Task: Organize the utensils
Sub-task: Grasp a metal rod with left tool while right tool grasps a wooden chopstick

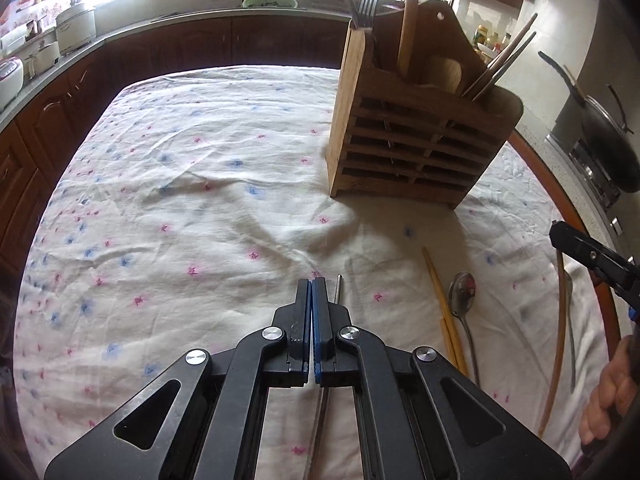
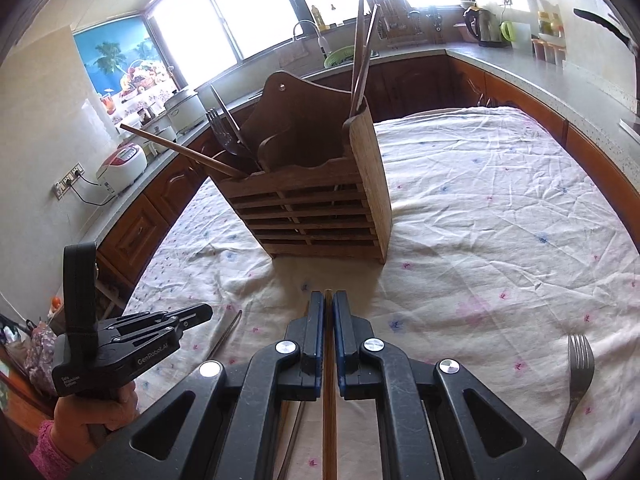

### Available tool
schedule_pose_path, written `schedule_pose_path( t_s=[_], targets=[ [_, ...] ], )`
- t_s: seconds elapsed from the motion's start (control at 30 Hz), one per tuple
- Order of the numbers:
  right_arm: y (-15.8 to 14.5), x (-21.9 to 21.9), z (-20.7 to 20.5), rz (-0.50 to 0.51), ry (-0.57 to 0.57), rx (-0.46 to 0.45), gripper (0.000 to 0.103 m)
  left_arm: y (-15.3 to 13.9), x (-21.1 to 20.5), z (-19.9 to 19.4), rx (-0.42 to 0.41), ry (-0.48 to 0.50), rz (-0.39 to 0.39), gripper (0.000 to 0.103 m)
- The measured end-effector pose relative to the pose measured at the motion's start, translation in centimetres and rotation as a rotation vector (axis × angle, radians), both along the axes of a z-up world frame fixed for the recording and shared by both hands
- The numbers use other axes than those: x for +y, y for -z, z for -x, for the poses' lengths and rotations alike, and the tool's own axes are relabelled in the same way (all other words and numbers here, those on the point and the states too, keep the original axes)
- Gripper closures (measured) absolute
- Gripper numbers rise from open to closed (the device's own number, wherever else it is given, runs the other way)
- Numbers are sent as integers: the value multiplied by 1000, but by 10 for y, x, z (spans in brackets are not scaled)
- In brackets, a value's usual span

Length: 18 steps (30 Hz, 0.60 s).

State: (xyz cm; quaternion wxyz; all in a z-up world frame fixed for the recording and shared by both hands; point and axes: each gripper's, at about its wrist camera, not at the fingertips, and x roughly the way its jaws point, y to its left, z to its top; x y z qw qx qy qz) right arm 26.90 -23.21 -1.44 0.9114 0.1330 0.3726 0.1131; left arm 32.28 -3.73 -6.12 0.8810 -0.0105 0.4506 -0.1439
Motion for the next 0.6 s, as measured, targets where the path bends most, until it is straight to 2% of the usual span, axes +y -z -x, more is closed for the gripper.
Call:
schedule_pose_path(
  t_s=[0.1,0.2,0.33,0.4,0.5,0.53,0.57,0.6],
  targets=[
    [-6,5,2,3,-15,-13,98,-4,0,6,13,41,-6,103],
    [-7,10,3,7,-20,-17,98,4,-15,3,36,81,-76,103],
    [-6,10,7,8,-15,-15,98,23,-43,-5,39,132,-206,79],
    [-5,7,9,6,-5,-12,98,32,-51,-11,46,144,-241,79],
    [-4,0,10,3,8,-6,98,29,-52,-19,46,147,-219,81],
    [-3,-2,10,2,12,-4,98,29,-51,-21,46,152,-206,86],
    [-3,-4,10,-2,16,-3,98,28,-50,-21,42,161,-202,96],
    [-2,-6,10,-7,20,-3,98,27,-49,-21,39,166,-202,98]
  ],
)
